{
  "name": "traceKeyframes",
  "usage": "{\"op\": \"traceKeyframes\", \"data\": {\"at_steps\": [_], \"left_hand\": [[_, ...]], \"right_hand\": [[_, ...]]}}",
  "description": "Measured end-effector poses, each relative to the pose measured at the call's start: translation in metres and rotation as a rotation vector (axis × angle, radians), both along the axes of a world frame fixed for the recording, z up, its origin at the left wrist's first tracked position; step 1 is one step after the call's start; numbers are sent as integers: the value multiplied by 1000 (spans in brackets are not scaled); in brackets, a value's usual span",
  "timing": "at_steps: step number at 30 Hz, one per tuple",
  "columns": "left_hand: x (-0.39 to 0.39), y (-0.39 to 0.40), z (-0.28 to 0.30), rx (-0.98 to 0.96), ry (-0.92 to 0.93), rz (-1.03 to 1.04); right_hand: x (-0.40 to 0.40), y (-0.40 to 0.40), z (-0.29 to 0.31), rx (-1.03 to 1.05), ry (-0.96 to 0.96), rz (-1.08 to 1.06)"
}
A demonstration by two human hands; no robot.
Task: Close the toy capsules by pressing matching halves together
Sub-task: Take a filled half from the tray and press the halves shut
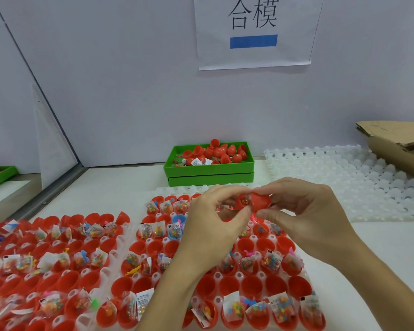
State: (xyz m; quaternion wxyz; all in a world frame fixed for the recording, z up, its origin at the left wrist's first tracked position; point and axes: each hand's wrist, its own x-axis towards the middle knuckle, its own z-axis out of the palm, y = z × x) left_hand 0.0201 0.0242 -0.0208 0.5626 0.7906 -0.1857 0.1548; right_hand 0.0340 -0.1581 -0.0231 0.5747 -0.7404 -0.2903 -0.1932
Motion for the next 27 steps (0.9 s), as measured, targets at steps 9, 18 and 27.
{"op": "traceKeyframes", "data": {"at_steps": [9, 18, 27], "left_hand": [[-1, -3, 2, -56, -25, 20], [-3, -5, 2, -34, -81, 3], [-3, -2, 5, -157, -22, 84]], "right_hand": [[-1, 2, 1, 9, 2, -64], [-3, 3, 4, 8, -14, -102], [-4, 4, 5, 34, -2, -89]]}}
